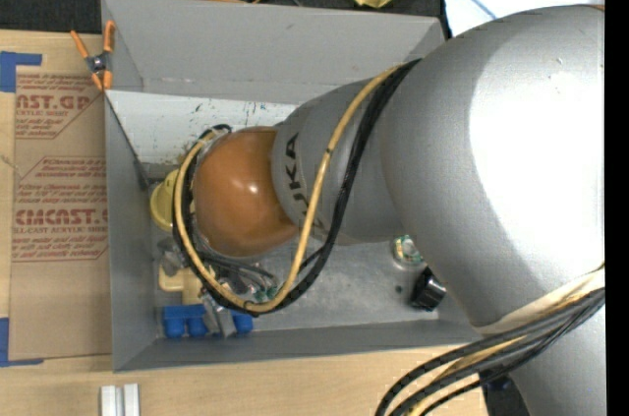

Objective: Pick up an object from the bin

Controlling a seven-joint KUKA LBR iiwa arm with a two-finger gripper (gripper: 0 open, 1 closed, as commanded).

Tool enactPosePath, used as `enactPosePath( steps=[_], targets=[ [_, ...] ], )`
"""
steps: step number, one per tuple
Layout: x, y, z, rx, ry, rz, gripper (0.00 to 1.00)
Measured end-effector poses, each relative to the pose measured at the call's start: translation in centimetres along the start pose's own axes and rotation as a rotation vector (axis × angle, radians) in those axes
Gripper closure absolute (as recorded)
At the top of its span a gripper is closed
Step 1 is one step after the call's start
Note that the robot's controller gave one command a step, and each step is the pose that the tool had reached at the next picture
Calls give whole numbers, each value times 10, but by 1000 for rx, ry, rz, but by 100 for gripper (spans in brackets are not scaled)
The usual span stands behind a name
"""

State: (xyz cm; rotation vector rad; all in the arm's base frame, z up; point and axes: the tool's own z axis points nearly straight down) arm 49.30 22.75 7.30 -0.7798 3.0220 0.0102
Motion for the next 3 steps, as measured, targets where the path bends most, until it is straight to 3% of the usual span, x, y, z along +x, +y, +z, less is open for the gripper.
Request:
enactPosePath(
  steps=[1,3],
  targets=[
    [-13,-13,0,-4,16,206,100],
    [-13,-13,-12,-5,22,232,100]
  ],
)
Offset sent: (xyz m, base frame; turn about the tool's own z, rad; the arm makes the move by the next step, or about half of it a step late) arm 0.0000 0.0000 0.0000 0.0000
